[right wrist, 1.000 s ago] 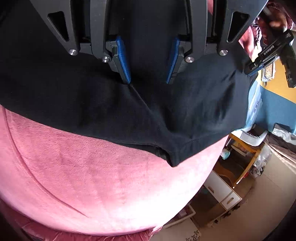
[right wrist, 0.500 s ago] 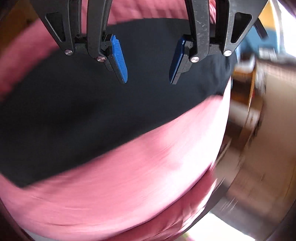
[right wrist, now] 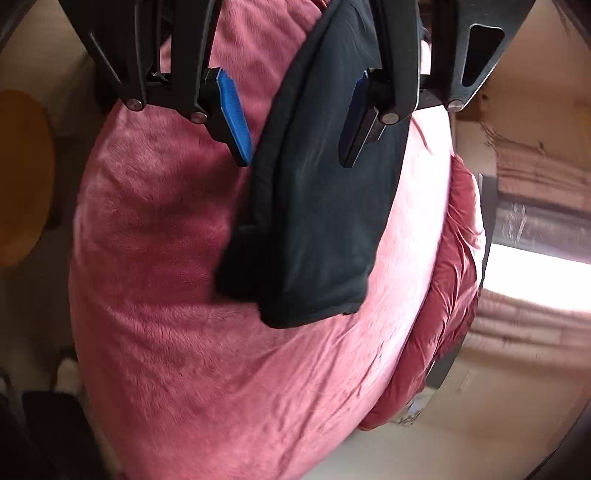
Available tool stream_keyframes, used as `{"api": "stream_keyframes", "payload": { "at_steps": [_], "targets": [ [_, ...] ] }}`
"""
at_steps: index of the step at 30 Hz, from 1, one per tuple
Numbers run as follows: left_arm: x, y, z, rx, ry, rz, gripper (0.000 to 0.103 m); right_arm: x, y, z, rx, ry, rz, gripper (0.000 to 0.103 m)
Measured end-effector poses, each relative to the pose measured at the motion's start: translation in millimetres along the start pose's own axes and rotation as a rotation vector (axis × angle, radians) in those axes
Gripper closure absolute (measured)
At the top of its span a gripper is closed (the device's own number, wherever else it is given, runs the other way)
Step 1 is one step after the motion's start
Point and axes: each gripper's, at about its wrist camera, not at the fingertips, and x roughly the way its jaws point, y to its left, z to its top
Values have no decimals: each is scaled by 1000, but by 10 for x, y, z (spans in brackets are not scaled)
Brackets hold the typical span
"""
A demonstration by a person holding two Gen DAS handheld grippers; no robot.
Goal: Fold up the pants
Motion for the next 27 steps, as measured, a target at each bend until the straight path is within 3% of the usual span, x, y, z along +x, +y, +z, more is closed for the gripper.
{"api": "stream_keyframes", "payload": {
  "at_steps": [6,13,14,16,17,22,27],
  "targets": [
    [-41,1,24,-12,-15,4,67,142,-35,121,27,-5,37,50],
    [-72,-23,-11,1,-15,-12,67,206,202,98,1,-19,27,53],
    [-73,-32,-7,5,-17,-15,67,207,211,99,-4,-16,21,55],
    [-76,-50,-2,11,-20,-21,67,191,249,97,-34,-21,-21,78],
    [-81,-54,5,13,-21,-25,67,187,292,100,-45,-22,-29,83],
    [-84,-72,30,12,-18,-50,67,140,760,93,-193,-25,-34,88],
    [-83,-97,71,8,-7,-97,67,85,1456,-136,-438,2,-22,88]
  ]
}}
